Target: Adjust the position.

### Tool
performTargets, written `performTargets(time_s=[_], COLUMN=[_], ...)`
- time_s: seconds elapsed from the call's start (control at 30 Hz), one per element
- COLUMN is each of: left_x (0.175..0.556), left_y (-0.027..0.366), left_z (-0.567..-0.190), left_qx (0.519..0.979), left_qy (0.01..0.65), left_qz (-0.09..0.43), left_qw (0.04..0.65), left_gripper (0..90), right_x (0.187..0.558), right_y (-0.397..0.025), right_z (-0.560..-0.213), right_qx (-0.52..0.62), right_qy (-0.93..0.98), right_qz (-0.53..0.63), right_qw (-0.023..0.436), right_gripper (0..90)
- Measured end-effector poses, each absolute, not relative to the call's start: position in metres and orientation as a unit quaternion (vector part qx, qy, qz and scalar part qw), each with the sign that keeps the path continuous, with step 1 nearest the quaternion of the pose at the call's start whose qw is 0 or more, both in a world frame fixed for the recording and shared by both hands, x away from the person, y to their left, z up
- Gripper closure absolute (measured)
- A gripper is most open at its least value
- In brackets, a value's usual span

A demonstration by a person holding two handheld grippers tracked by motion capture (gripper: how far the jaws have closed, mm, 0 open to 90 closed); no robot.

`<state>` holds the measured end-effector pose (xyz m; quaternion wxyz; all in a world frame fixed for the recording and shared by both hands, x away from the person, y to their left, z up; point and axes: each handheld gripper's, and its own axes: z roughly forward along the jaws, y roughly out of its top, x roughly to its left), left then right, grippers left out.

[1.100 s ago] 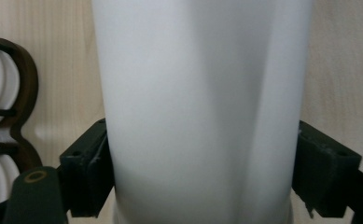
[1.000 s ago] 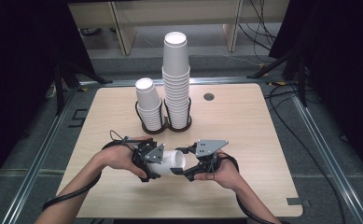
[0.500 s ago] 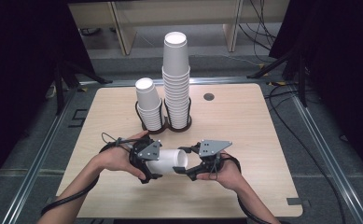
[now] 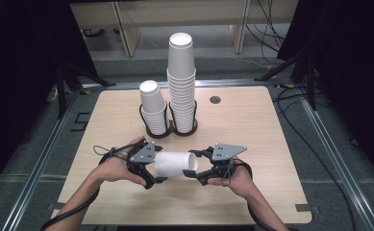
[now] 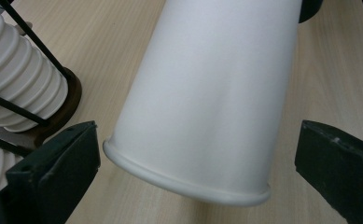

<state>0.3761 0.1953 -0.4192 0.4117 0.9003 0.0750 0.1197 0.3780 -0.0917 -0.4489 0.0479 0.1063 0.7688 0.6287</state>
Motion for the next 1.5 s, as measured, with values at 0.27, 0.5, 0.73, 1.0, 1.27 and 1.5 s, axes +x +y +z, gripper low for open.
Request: performTargets(time_s=[0.27,0.5,0.73,1.0,1.27,1.5], left_x=[0.3782,0.3824,0.3835,0.3822,0.3813,0.3810], left_y=[0.1944,0.1949,0.1961,0.1969,0.1976,0.1973], left_z=[-0.4224,-0.4257,-0.4260,-0.4230,-0.4201,-0.4184], left_qx=[0.900,0.897,0.898,0.898,0.904,0.912], left_qy=[0.073,0.072,0.063,0.059,0.055,0.042], left_qz=[0.110,0.108,0.102,0.100,0.105,0.114], left_qw=[0.415,0.422,0.423,0.424,0.412,0.391], left_gripper=[0.0,0.0,4.8,7.6,8.4,10.4], right_x=[0.3776,0.3771,0.3779,0.3784,0.3796,0.3798], right_y=[-0.0911,-0.0920,-0.0909,-0.0907,-0.0915,-0.0889], right_z=[-0.4468,-0.4458,-0.4475,-0.4484,-0.4503,-0.4545], right_qx=[0.103,0.101,0.103,0.103,0.107,0.109], right_qy=[0.764,0.762,0.760,0.749,0.750,0.748], right_qz=[0.636,0.638,0.641,0.654,0.652,0.655], right_qw=[0.035,0.035,0.031,0.025,0.022,0.013], right_gripper=[28.1,28.1,28.1,28.0,27.6,27.2])
